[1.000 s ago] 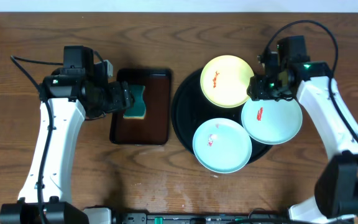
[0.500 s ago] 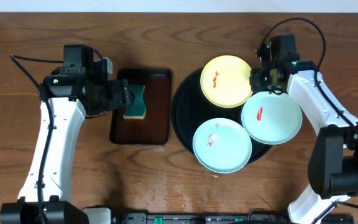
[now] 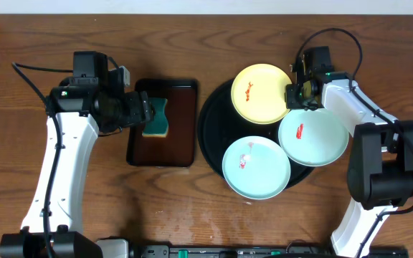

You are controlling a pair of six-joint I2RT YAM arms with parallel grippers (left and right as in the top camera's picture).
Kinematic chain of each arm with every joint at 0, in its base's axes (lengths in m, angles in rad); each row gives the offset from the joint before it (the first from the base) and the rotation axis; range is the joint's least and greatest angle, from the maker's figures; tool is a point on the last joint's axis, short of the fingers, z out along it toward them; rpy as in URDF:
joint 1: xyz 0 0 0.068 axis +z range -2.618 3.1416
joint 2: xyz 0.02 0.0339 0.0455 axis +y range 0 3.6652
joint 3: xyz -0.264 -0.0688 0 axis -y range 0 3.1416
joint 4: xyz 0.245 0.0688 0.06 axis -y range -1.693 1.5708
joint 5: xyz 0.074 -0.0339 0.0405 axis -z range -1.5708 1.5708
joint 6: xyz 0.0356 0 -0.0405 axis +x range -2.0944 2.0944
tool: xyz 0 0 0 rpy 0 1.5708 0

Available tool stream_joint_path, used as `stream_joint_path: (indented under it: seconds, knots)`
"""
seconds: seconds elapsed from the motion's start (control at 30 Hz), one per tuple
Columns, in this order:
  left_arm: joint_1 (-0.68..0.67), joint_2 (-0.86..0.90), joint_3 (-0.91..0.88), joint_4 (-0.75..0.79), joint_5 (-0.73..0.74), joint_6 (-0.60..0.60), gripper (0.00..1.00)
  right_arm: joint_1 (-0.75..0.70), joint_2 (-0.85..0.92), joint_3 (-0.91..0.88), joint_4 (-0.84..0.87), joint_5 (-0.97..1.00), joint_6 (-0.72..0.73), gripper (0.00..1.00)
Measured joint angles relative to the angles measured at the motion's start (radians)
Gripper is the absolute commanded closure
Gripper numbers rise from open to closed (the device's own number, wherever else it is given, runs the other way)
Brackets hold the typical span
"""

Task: Clean dirty plates on tray and stack at the side
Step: 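Move left gripper over green sponge and right gripper to yellow plate rim, then lower left gripper onto green sponge and close on it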

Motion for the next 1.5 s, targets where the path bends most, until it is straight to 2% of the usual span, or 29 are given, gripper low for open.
stream_joint_path:
  seconds: [0.07, 0.3, 0.53, 0.83, 0.97, 1.03, 1.2, 1.33, 1.37, 1.4, 1.43, 1.47, 1.5]
  knots:
    - [0.0, 0.0, 0.0, 0.0, 0.0, 0.0, 0.18, 0.0, 0.0, 0.0, 0.006, 0.002, 0.0, 0.83]
    - [0.0, 0.0, 0.0, 0.002, 0.0, 0.0, 0.18, 0.0, 0.0, 0.0, 0.028, 0.005, 0.001, 0.84]
    - [0.0, 0.0, 0.0, 0.002, 0.0, 0.0, 0.18, 0.0, 0.0, 0.0, 0.028, 0.003, 0.027, 0.99]
    - [0.0, 0.0, 0.0, 0.014, -0.002, 0.0, 0.18, 0.0, 0.0, 0.002, 0.028, -0.005, 0.054, 0.99]
    - [0.0, 0.001, 0.0, 0.022, -0.049, -0.011, 0.18, 0.0, 0.0, 0.002, 0.028, -0.006, 0.056, 0.99]
    - [0.0, 0.005, 0.0, 0.034, -0.069, -0.016, 0.24, 0.0, 0.0, 0.002, 0.028, -0.006, 0.056, 0.99]
    - [-0.002, 0.036, 0.0, 0.066, -0.097, -0.034, 0.32, 0.0, 0.0, 0.002, 0.028, -0.006, 0.056, 0.99]
    - [-0.011, 0.085, 0.0, 0.104, -0.111, -0.038, 0.32, 0.0, 0.0, 0.002, 0.028, -0.007, 0.056, 0.99]
    - [-0.015, 0.096, 0.0, 0.109, -0.116, -0.037, 0.31, 0.0, 0.0, 0.002, 0.028, -0.007, 0.056, 0.99]
    - [-0.02, 0.113, 0.0, 0.12, -0.119, -0.037, 0.25, 0.0, 0.0, 0.002, 0.028, -0.007, 0.056, 0.99]
    - [-0.023, 0.125, 0.0, 0.129, -0.12, -0.037, 0.09, 0.0, 0.0, 0.002, 0.028, -0.007, 0.056, 0.98]
    - [-0.026, 0.137, 0.0, 0.14, -0.121, -0.041, 0.03, 0.0, 0.0, 0.002, 0.028, -0.007, 0.056, 0.98]
    - [-0.029, 0.147, 0.0, 0.151, -0.122, -0.037, 0.03, 0.0, 0.0, 0.002, 0.028, -0.006, 0.055, 0.98]
